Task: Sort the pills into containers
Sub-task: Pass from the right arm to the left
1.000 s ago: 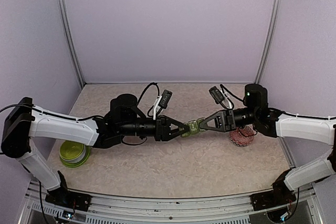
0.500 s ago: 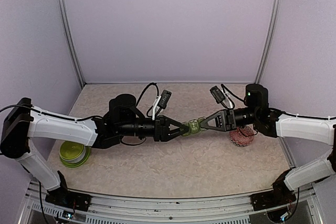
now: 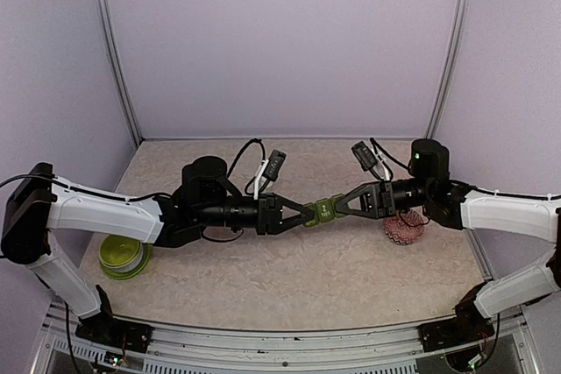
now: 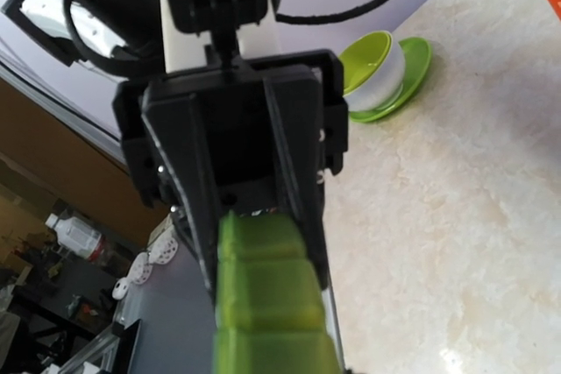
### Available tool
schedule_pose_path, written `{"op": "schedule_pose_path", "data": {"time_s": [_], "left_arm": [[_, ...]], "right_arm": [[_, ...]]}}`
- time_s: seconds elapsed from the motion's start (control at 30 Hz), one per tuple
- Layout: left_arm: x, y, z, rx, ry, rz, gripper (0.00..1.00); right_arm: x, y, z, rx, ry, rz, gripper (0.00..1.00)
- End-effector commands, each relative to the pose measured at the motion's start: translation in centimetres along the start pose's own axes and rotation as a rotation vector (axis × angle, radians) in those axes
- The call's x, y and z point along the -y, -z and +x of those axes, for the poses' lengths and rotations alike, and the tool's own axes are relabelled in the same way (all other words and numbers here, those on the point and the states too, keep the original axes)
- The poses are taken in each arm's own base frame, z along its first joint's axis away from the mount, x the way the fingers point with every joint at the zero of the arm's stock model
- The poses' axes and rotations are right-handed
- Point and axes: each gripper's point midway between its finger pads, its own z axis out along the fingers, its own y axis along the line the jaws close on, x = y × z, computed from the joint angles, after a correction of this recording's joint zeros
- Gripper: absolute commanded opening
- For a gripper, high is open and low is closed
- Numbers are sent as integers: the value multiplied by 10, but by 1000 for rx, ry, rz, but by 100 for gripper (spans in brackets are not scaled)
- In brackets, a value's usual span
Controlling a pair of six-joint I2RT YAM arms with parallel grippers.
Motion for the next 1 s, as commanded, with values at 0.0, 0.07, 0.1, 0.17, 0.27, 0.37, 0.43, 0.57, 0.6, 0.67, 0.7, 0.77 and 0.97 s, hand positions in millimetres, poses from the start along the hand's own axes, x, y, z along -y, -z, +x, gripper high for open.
{"op": "schedule_pose_path", "data": {"time_s": [0.0,0.07,0.1,0.17,0.27,0.37,0.43,0.57,0.6,0.67,0.7,0.77,0.97], "left_arm": [[2,-6,-3,3,-1,24,6],[3,-6,-4,7,5,32,6],[4,-6,-5,8,7,38,6],[7,-5,-7,15,10,47,6],[15,-1,-8,26,12,85,6],[30,3,-11,35,7,154,6],[40,5,-13,37,3,202,6],[60,12,-18,61,-6,305,9],[65,13,-19,65,-1,334,10],[74,16,-20,71,9,394,11],[78,16,-20,72,14,422,11],[86,16,-19,66,29,476,11],[99,7,-14,39,65,571,10]], "right_arm": [[-1,4,0,5,38,-7,31],[-1,4,2,0,63,-5,42],[-2,4,2,0,83,-6,49],[-5,6,2,5,134,0,65],[-13,12,3,32,275,11,85],[-22,19,4,83,409,29,100],[-33,25,4,122,502,29,100],[-53,40,4,248,756,57,100],[-56,44,5,284,803,70,100],[-61,52,6,346,887,93,100],[-63,54,6,364,912,102,100],[-60,54,4,378,929,114,100],[-76,50,11,421,1091,46,100]]}}
